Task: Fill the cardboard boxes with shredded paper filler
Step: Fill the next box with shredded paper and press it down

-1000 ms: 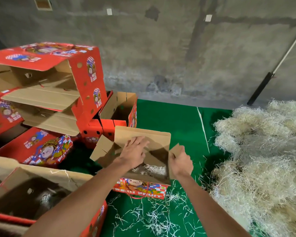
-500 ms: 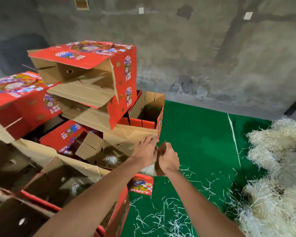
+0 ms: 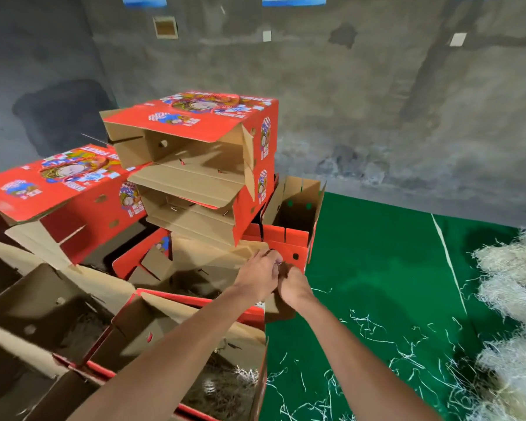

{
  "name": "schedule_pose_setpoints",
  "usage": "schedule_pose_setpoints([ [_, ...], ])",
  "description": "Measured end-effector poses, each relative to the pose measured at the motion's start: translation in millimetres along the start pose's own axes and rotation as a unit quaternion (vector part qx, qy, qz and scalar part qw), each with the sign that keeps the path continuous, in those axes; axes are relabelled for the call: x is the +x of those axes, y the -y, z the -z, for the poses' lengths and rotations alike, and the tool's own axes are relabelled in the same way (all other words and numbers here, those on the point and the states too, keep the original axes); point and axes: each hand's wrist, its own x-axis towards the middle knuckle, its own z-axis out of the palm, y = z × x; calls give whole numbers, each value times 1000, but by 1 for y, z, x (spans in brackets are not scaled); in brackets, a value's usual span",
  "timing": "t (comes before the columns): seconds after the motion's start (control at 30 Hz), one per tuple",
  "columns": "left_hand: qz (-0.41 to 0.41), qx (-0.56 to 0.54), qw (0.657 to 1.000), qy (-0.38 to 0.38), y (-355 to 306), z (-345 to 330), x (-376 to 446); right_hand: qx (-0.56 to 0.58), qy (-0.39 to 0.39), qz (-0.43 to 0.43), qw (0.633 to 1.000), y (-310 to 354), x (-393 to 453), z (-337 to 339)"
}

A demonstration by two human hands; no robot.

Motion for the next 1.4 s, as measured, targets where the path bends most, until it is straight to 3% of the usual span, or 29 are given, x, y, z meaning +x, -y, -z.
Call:
schedule_pose_setpoints([
  [0.2,32,-40,999,16,-3,5,11,81,-9,-48,996,-3,8,6],
  [0.37,40,-31,998,36,-2,8,10,73,-116,-90,987,-11,6,4],
  [0.5,51,-54,997,33,-4,8,7,98,-148,-124,976,-13,0,-9],
  [0.7,72,-95,992,39,-12,-5,4,272,-80,-194,939,-23,-17,-28],
  [0.83,80,-99,990,58,-17,-16,2,319,-52,-201,925,-29,-24,-29],
  [1.23,46,-128,984,118,-28,-23,-7,327,22,-200,923,-41,-33,-50],
  [1.4,18,-156,984,82,-32,-24,-2,129,-77,-118,982,-41,-27,-14],
])
